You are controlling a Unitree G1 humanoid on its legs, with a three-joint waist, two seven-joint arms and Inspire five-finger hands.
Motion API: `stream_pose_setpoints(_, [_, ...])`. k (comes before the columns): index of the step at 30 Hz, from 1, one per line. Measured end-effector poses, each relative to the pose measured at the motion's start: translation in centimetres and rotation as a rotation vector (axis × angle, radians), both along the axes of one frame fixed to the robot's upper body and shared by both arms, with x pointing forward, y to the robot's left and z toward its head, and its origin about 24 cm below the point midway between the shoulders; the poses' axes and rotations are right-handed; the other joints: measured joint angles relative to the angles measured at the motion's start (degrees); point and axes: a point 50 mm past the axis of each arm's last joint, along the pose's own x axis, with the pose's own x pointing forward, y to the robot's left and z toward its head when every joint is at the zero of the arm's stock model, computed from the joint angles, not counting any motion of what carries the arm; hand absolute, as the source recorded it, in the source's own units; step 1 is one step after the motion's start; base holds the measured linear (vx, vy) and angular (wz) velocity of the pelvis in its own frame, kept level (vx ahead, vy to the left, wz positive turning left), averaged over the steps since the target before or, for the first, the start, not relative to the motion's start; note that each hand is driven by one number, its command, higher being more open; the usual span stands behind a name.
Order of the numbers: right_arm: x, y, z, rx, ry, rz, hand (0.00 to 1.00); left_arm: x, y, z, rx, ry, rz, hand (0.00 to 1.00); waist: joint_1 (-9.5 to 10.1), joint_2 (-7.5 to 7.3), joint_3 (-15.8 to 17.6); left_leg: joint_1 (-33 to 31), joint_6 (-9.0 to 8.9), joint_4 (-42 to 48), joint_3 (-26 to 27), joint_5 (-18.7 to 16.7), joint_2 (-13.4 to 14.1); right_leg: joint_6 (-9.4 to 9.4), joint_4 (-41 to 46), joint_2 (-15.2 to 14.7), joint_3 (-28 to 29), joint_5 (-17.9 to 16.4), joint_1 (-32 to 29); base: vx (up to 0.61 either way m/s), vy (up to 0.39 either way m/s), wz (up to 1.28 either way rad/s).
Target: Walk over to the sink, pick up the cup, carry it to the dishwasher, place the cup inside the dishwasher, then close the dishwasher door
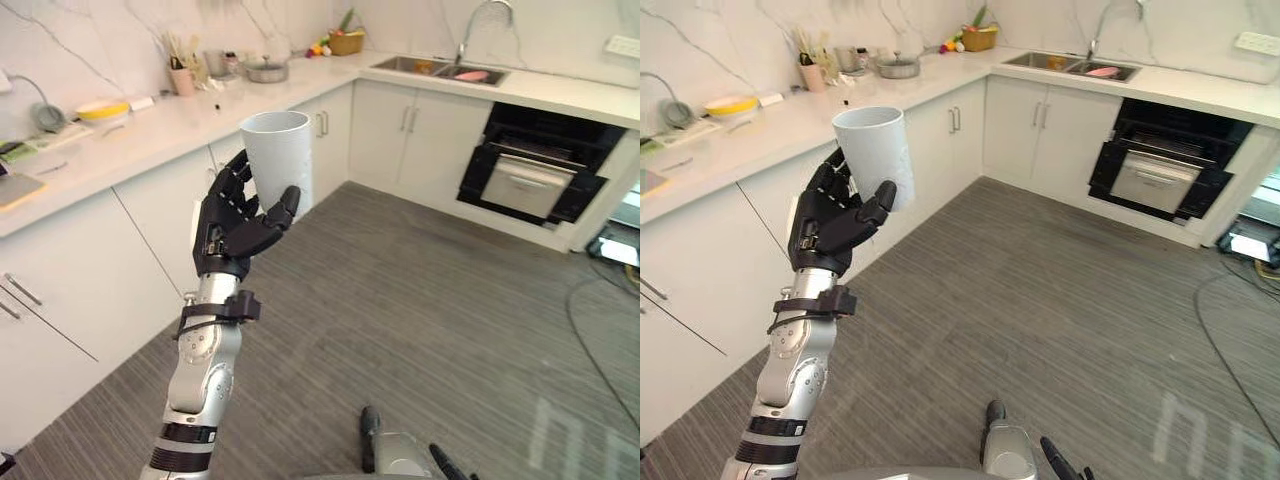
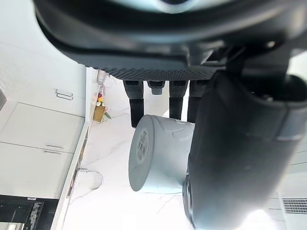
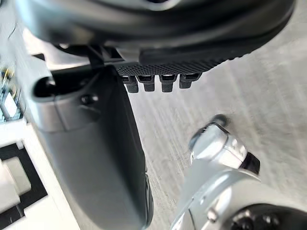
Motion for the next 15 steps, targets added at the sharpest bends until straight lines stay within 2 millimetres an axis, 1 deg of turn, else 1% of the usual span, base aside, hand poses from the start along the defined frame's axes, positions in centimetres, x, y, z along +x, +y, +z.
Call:
stream_pose_setpoints(1, [1.3,0.2,0.4,-0.027,-0.028,0.033,1.00,-0.2,-0.2,-0.1,-0.003,0.000,-0.008,0.00,-0.50,-0.07,0.06,-1.56,-0.73,4.91,0.74,0.45,1.09,-1.04,2.44,0.51,-0.11,-2.27,-0.14,0.48,-0.287,-0.07])
stream_pose_setpoints(2, [2.9,0.1,1.1,-0.060,-0.082,0.070,1.00,-0.3,-0.6,-0.3,-0.012,0.007,-0.020,0.00,-0.62,-0.11,0.08,-5.50,-2.20,15.02,1.94,2.39,2.44,-2.25,4.73,1.02,-0.62,-4.84,0.33,0.44,-0.294,-0.02])
stream_pose_setpoints(3, [3.6,0.0,1.5,-0.077,-0.114,0.079,1.00,-0.3,-0.9,-0.4,-0.018,0.008,-0.030,0.00,-0.60,-0.03,0.22,-8.16,-2.31,20.99,2.51,4.55,3.44,-2.64,5.56,1.40,-0.84,-6.13,0.75,0.48,-0.355,0.00])
stream_pose_setpoints(4, [4.8,-0.4,2.4,-0.116,-0.164,0.093,1.00,-0.5,-1.3,-0.6,-0.028,0.017,-0.042,0.00,-0.53,0.54,0.67,-13.26,-1.51,32.55,3.60,12.81,6.10,-3.03,6.03,2.58,-0.98,-8.70,2.57,0.31,-0.211,-0.16])
stream_pose_setpoints(5, [5.4,-0.7,2.8,-0.141,-0.185,0.115,1.00,-0.7,-1.2,-1.1,-0.036,0.034,-0.036,0.00,-0.44,1.08,1.17,-15.62,0.44,38.30,6.13,22.97,9.01,-3.05,4.49,4.54,-0.29,-10.12,5.54,0.43,-0.222,-0.39])
stream_pose_setpoints(6, [6.0,-0.8,3.1,-0.161,-0.205,0.151,1.00,-1.2,-0.6,-1.9,-0.036,0.067,-0.015,0.00,-0.04,0.81,1.83,-18.24,1.77,43.88,7.92,37.85,12.64,-3.55,0.47,6.14,0.69,-10.80,10.86,0.40,-0.139,-0.40])
stream_pose_setpoints(7, [6.2,-0.8,3.2,-0.166,-0.215,0.155,1.00,-1.3,-0.5,-2.2,-0.033,0.075,-0.011,0.00,-0.03,0.87,2.05,-20.60,1.75,47.46,7.77,35.02,13.45,-4.20,-0.91,6.64,0.93,-11.15,13.06,0.65,-0.175,-0.36])
stream_pose_setpoints(8, [6.6,-1.5,3.7,-0.181,-0.252,0.127,1.00,-1.3,-0.3,-2.2,-0.031,0.076,-0.007,0.00,0.30,0.34,3.00,-27.86,2.00,52.06,7.68,24.02,12.77,-5.49,-3.55,6.85,1.53,-11.97,17.31,0.55,-0.133,-0.18])
stream_pose_setpoints(9, [6.9,-1.8,3.9,-0.184,-0.269,0.112,1.00,-1.3,-0.2,-2.2,-0.030,0.074,-0.006,0.00,0.53,0.26,3.14,-30.37,1.61,50.98,8.03,20.91,11.75,-5.94,-4.42,6.79,1.92,-12.17,18.73,0.64,-0.151,-0.30])
stream_pose_setpoints(10, [7.4,-2.2,4.1,-0.172,-0.300,0.079,1.00,-1.3,0.0,-2.1,-0.028,0.068,-0.004,0.00,1.20,0.18,3.25,-33.13,1.42,46.21,8.60,17.37,10.12,-5.80,-5.49,6.55,2.71,-12.05,20.52,0.42,-0.079,-0.44])
stream_pose_setpoints(11, [8.1,-2.5,4.4,-0.160,-0.332,0.047,1.00,-1.3,0.2,-2.1,-0.027,0.060,0.002,0.00,1.84,0.15,3.27,-34.39,0.67,37.01,9.28,15.01,7.91,-5.92,-6.85,6.37,3.80,-12.16,22.32,0.63,-0.066,-0.77])
stream_pose_setpoints(12, [9.6,-2.7,5.1,-0.150,-0.393,0.024,1.00,-1.4,0.6,-1.7,-0.029,0.033,0.011,0.00,2.66,0.15,3.26,-34.93,-0.57,16.62,8.80,15.18,3.75,-5.74,-9.27,5.89,6.26,-12.75,25.01,0.53,-0.025,-0.79])
stream_pose_setpoints(13, [10.3,-2.8,5.5,-0.156,-0.416,0.027,1.00,-1.6,0.8,-1.5,-0.031,0.020,0.015,0.00,2.76,0.32,3.16,-34.91,-2.05,7.99,7.86,16.48,2.47,-5.56,-10.01,5.85,7.26,-13.04,25.70,0.64,0.021,-0.90])
stream_pose_setpoints(14, [11.3,-2.7,6.1,-0.159,-0.454,0.039,1.00,-2.0,1.2,-0.9,-0.037,-0.010,0.021,0.00,2.96,0.76,2.91,-35.64,-5.03,-4.15,5.55,19.04,1.60,-5.16,-11.26,6.30,9.37,-13.85,26.84,0.55,0.091,-0.96])
stream_pose_setpoints(15, [12.2,-2.6,6.4,-0.156,-0.478,0.050,1.00,-2.2,1.4,-0.5,-0.052,-0.036,0.013,0.00,3.41,1.00,2.82,-36.92,-5.97,-7.09,4.95,20.01,2.10,-4.34,-11.60,6.74,11.84,-15.46,28.33,0.56,0.120,-0.99])
